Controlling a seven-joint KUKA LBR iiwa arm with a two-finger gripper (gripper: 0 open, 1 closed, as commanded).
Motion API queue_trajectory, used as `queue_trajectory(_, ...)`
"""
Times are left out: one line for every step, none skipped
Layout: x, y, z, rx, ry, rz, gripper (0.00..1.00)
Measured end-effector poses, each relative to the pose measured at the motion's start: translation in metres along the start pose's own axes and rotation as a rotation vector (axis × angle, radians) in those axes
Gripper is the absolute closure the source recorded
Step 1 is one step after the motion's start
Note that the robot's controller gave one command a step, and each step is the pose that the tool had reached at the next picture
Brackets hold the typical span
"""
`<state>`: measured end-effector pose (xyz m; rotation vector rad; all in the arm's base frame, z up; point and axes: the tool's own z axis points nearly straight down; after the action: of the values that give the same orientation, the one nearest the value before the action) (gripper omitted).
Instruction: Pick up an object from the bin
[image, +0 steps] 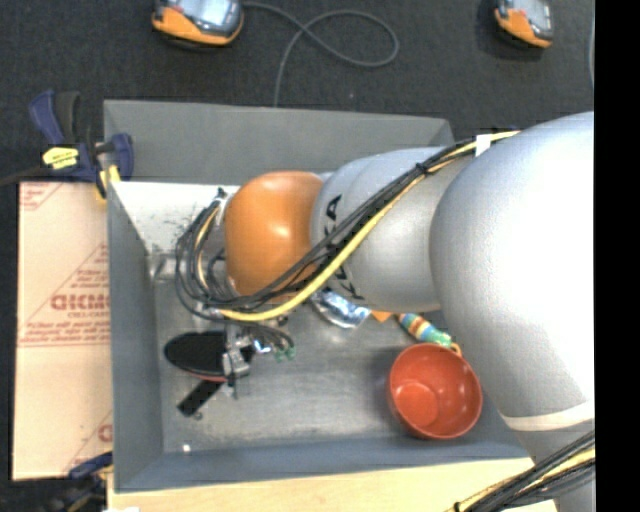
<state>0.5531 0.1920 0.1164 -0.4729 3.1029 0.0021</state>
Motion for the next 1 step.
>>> queue_trajectory(-0.0011,-0.0071,0.0492,0.000,-0.006,-0.007,0.00)
